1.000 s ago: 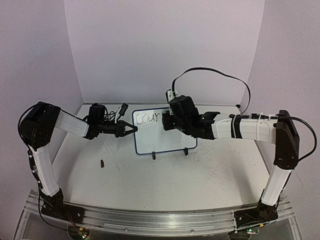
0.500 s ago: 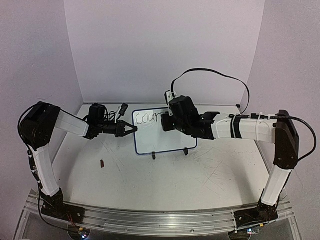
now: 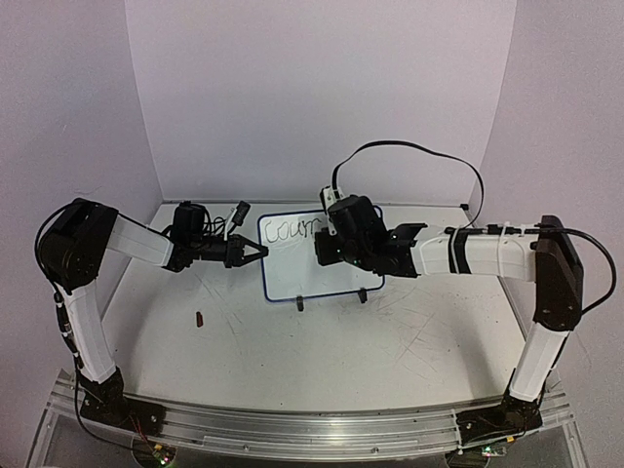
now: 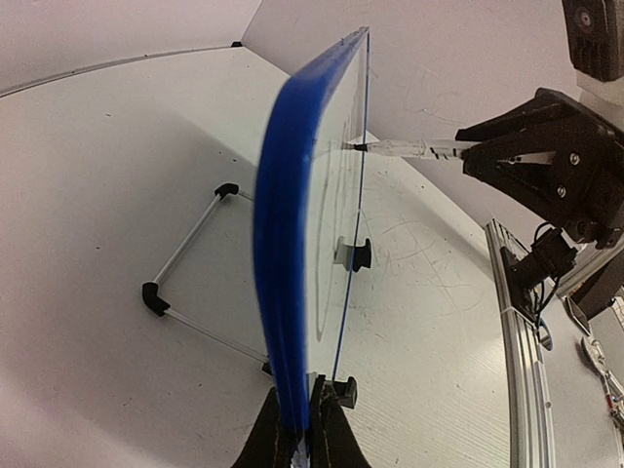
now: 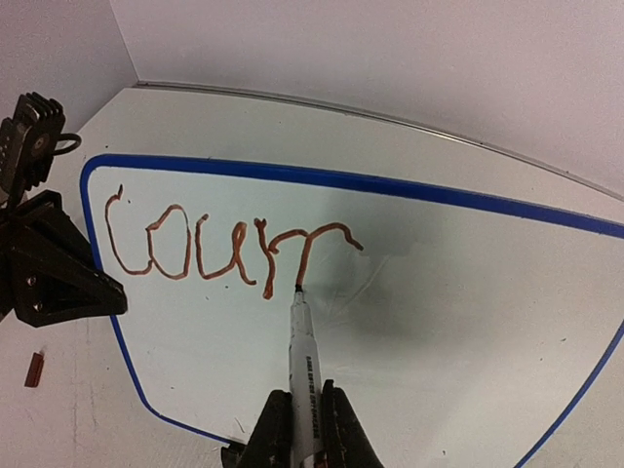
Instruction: Write a sentence on the whiteboard
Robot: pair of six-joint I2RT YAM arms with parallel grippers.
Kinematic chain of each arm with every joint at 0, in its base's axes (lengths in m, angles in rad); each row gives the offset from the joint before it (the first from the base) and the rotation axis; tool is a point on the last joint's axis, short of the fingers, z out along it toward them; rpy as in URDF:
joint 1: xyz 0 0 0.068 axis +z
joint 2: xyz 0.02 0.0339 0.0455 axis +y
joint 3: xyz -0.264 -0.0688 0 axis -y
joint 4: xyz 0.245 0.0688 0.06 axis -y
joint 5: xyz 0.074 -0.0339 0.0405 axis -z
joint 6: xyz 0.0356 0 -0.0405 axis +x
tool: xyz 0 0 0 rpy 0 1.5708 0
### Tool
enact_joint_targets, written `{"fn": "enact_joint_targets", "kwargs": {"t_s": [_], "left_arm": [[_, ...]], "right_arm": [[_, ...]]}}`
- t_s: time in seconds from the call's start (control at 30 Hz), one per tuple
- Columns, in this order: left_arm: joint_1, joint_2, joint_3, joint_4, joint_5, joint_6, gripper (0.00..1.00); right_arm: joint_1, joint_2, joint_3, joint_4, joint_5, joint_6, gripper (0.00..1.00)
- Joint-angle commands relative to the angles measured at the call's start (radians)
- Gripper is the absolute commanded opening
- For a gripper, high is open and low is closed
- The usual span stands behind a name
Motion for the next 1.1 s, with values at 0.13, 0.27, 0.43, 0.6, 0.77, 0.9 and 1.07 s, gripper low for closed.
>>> {"fn": "enact_joint_targets", "kwargs": {"t_s": [0.13,0.27,0.43,0.6,0.77,0.9,1.07], "left_arm": [[0.007,-0.019,0.021,-0.042,-0.131,0.055,0.0],[0.007,-0.019,0.021,-0.043,-0.13,0.055,0.0],[0.007,-0.02,0.021,-0.044,-0.13,0.055,0.0],[0.007,-0.019,0.02,-0.044,-0.13,0.055,0.0],[0.007,-0.02,0.02,-0.044,-0.131,0.057,0.0],[0.007,-0.019,0.019,-0.043,-0.13,0.057,0.0],[0.007,-0.019,0.021,-0.044,-0.131,0.057,0.0]], "right_arm": [[-0.002,-0.035,-0.024,-0.026,0.055,0.019,0.0],[-0.003,-0.047,-0.023,-0.028,0.099,0.013,0.0],[-0.003,-0.048,-0.014,-0.028,0.129,0.007,0.0],[-0.004,-0.035,0.006,-0.027,0.145,-0.006,0.0],[-0.006,-0.027,0.023,-0.019,0.148,-0.013,0.0],[-0.01,-0.023,0.036,-0.014,0.149,-0.022,0.0],[-0.016,-0.016,0.045,-0.006,0.149,-0.026,0.0]]}}
